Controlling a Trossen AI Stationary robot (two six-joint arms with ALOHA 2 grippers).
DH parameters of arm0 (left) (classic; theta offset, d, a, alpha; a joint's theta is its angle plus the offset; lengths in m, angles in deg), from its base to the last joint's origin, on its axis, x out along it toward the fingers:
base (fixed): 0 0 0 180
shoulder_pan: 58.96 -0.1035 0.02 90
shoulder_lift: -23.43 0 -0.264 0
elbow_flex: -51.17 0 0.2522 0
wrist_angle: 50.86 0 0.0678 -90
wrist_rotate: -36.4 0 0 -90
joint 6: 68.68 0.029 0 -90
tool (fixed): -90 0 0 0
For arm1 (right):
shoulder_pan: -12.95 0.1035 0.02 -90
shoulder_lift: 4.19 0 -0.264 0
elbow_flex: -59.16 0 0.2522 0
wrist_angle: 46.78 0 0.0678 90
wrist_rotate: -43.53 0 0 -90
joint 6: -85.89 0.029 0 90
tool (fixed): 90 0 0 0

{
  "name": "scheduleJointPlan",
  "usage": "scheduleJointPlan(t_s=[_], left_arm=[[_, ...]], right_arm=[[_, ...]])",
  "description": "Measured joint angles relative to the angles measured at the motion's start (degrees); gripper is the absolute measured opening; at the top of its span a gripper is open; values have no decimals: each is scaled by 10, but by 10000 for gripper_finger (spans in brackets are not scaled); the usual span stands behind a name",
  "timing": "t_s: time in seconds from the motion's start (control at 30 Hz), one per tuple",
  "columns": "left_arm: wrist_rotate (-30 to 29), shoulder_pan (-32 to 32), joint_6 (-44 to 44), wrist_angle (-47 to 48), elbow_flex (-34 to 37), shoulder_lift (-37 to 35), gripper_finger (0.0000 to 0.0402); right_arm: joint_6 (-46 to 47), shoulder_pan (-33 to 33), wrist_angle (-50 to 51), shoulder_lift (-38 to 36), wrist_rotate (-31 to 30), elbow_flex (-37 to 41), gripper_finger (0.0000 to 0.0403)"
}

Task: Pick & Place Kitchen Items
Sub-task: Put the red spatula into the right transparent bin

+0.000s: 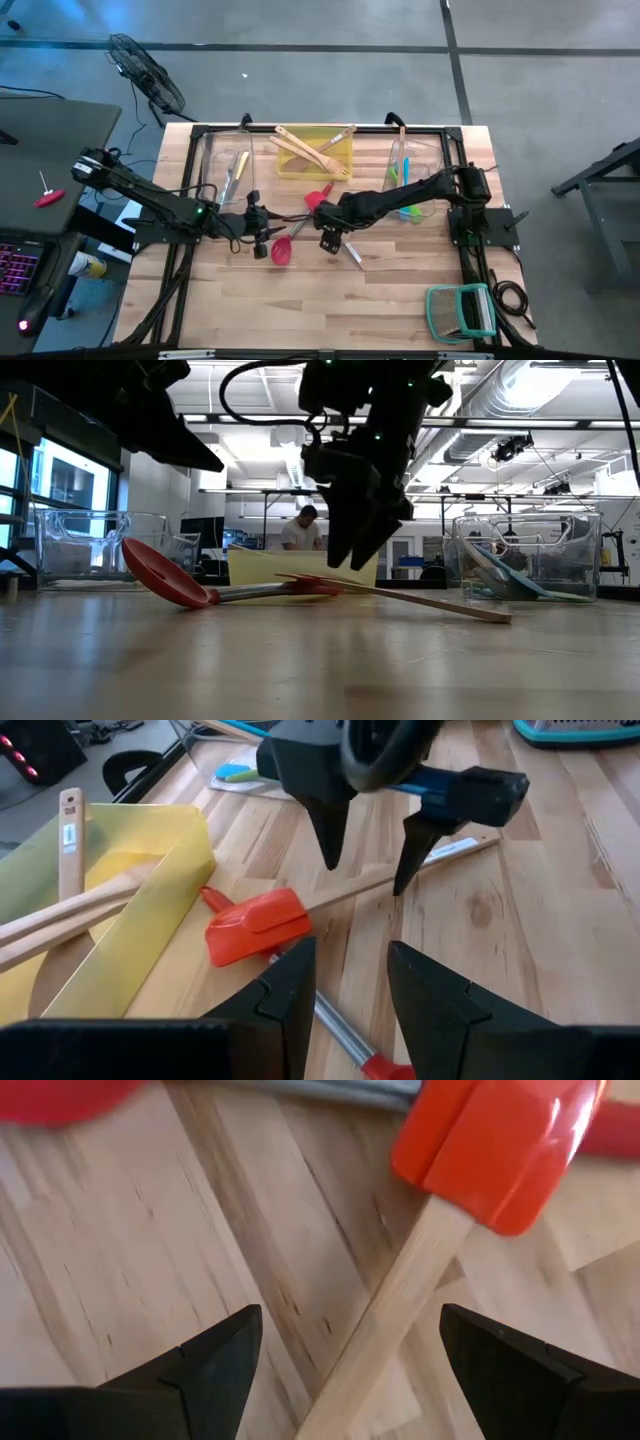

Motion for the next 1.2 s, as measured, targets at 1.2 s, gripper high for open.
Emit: scheduleJointPlan(t_s=[1.2], left_arm=[[1, 0, -2, 18, 0, 0, 122]], right_arm=[[45, -27, -15, 80, 14, -2, 282]])
